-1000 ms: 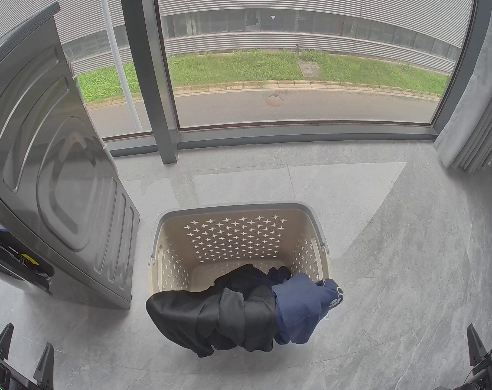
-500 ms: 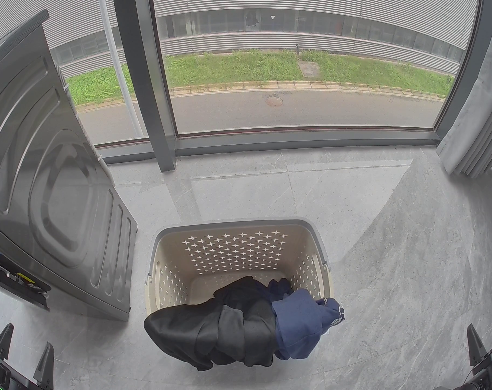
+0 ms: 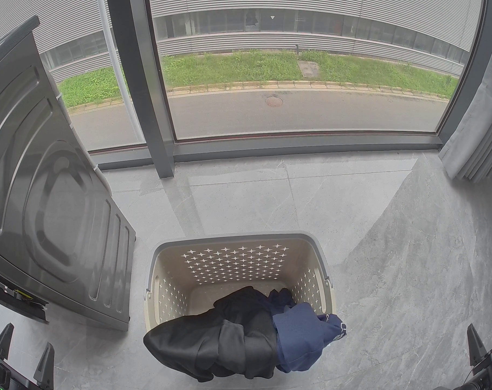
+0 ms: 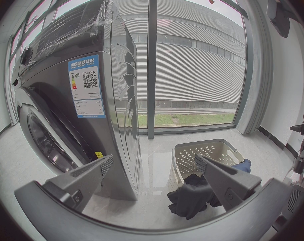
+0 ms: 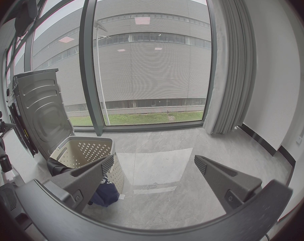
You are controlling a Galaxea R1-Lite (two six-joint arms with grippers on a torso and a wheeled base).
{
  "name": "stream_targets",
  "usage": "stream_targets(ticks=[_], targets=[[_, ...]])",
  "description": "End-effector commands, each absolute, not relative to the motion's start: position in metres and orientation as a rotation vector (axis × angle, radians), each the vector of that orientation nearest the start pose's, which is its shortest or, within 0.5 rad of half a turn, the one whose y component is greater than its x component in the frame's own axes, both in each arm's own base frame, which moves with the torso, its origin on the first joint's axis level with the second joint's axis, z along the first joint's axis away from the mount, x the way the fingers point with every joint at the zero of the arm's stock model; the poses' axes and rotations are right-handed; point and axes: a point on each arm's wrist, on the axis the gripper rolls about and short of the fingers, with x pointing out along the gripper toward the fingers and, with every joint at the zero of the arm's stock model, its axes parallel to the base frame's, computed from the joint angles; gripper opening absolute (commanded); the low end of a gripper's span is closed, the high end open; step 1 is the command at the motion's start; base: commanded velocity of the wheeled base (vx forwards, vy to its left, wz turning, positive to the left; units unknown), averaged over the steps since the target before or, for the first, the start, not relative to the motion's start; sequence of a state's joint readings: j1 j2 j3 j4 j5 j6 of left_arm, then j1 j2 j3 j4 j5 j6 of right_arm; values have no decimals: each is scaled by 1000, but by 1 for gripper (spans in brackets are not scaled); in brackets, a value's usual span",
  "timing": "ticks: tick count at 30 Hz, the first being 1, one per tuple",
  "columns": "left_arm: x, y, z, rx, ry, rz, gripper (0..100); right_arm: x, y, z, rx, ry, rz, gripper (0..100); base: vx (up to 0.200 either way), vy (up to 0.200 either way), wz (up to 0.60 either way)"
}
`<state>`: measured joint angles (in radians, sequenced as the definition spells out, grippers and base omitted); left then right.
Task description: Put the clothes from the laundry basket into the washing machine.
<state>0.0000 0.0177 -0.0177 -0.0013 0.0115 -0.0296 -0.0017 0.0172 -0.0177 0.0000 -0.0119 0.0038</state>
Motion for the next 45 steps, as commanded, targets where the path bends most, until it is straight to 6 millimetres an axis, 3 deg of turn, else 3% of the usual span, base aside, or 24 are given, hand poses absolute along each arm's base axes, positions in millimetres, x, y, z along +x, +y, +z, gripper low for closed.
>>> stream_targets(ticks=[1, 15, 30, 45], targets=[[-23, 0, 76, -31, -2, 12, 100, -23, 0, 76, 5, 3, -14, 100, 200, 200, 0], [-23, 0, 76, -26, -2, 12, 100, -23, 0, 76, 3, 3, -14, 100, 29, 29, 0], [-23, 0, 76, -26, -2, 12, 100, -23, 0, 76, 5, 3, -14, 100, 0, -200, 0], [-23, 0, 76, -31, -2, 12, 100, -23, 0, 76, 3, 3, -14, 100, 0, 0, 0]])
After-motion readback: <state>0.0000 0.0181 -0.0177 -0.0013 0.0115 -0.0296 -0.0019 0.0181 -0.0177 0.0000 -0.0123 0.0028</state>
